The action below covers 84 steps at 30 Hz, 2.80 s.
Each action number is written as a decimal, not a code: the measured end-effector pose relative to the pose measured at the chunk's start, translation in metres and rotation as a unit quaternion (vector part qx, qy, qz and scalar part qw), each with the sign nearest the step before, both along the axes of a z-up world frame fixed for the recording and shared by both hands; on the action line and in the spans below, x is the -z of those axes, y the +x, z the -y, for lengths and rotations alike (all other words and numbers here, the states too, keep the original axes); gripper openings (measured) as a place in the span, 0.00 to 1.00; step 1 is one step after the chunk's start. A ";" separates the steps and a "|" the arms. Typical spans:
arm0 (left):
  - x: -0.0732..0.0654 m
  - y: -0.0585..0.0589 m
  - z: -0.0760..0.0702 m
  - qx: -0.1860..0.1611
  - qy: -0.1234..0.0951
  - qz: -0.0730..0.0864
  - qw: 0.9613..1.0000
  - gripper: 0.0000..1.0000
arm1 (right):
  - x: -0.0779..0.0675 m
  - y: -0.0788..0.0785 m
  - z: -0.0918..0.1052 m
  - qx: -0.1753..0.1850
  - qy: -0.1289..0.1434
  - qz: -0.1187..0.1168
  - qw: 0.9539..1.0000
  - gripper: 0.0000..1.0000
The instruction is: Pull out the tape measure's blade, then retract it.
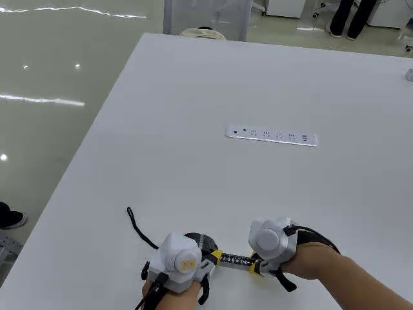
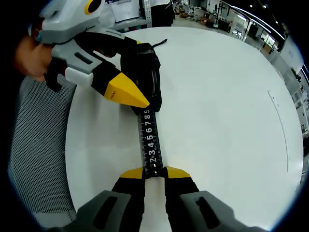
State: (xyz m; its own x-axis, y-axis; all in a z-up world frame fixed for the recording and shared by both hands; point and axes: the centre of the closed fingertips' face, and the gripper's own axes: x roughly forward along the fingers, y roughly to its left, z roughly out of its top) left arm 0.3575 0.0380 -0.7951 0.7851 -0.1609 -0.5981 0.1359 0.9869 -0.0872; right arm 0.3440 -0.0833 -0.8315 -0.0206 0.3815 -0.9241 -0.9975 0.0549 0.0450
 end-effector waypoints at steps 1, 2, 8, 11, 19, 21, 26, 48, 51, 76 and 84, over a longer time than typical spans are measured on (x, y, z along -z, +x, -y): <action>0.000 0.000 0.000 0.000 0.000 0.000 1.000 0.59 | 0.000 0.000 0.000 0.000 0.001 0.000 1.000 0.15; 0.000 0.000 0.000 0.000 0.000 0.000 1.000 0.59 | 0.000 0.000 -0.001 0.000 0.002 -0.001 1.000 0.15; 0.000 0.000 0.000 0.000 0.001 -0.001 1.000 0.59 | 0.000 -0.001 -0.004 -0.002 0.004 -0.001 1.000 0.15; 0.000 0.000 0.001 0.000 0.000 0.000 1.000 0.59 | 0.000 -0.001 -0.005 -0.004 0.005 -0.001 1.000 0.15; -0.001 -0.001 0.001 0.001 0.000 0.000 1.000 0.59 | 0.001 -0.001 -0.010 -0.007 0.007 -0.002 1.000 0.15; 0.000 -0.001 0.001 0.002 -0.001 -0.001 1.000 0.59 | 0.003 -0.001 -0.011 -0.008 0.008 -0.001 1.000 0.15; 0.000 -0.001 0.001 0.002 -0.002 0.000 1.000 0.59 | 0.001 -0.002 -0.015 -0.008 0.011 -0.003 1.000 0.15; 0.000 0.000 0.000 0.001 -0.003 0.000 1.000 0.59 | 0.001 -0.004 -0.029 -0.016 0.021 0.003 1.000 0.15; 0.000 0.000 0.000 0.001 -0.003 0.000 1.000 0.59 | 0.002 -0.003 -0.030 -0.017 0.021 0.003 1.000 0.15; -0.001 -0.002 0.000 0.002 -0.005 0.000 1.000 0.59 | -0.001 -0.005 -0.039 -0.026 0.029 -0.001 0.999 0.14; -0.001 -0.002 0.000 0.001 -0.008 -0.001 1.000 0.59 | -0.001 -0.005 -0.042 -0.020 0.034 -0.002 0.999 0.14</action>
